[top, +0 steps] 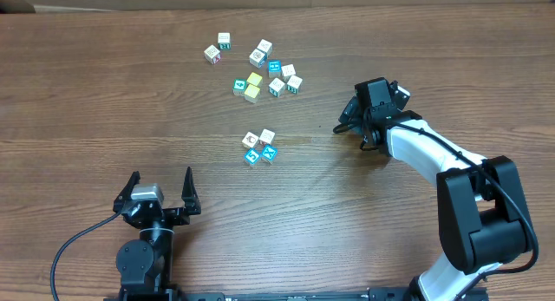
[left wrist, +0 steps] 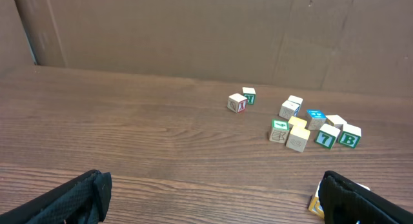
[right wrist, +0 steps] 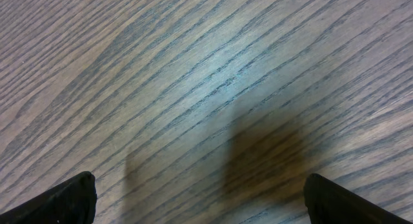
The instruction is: Form a circle
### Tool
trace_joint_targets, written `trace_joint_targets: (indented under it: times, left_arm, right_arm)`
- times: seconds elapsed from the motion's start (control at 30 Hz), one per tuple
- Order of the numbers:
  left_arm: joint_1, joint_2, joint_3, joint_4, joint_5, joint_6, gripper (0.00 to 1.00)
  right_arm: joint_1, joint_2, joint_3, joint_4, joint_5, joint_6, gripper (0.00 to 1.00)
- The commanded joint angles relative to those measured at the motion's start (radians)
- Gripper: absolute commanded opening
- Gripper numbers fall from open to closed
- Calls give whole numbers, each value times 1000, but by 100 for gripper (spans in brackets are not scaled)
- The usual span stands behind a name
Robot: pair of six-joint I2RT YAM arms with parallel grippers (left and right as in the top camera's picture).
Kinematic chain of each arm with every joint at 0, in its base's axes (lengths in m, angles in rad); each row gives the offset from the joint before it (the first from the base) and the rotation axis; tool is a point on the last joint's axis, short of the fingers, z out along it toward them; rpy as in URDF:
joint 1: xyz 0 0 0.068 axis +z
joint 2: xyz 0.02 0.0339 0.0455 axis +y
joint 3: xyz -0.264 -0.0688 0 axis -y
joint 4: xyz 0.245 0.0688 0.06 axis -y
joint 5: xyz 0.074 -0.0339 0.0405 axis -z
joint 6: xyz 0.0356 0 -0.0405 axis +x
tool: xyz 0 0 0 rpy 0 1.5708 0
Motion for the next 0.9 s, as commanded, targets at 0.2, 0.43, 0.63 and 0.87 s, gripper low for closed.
trace_joint_targets:
  times: [0.2, 0.43, 0.63, 0.87]
  left_arm:
    - [-5, -11, -4, 2, 1, 29, 100]
    - [-5, -11, -4, 2, 1, 29, 100]
    - [-5, -11, -4, 2, 1, 29, 100]
    - [-5, -11, -4, 2, 1, 29, 100]
  right_arm:
    - [-1, -29, 19, 5, 7, 0, 100]
    - [5, -33, 19, 5, 7, 0, 100]
    - [24, -95, 18, 5, 7, 0, 100]
    - [28, -246, 18, 5, 7, 0, 100]
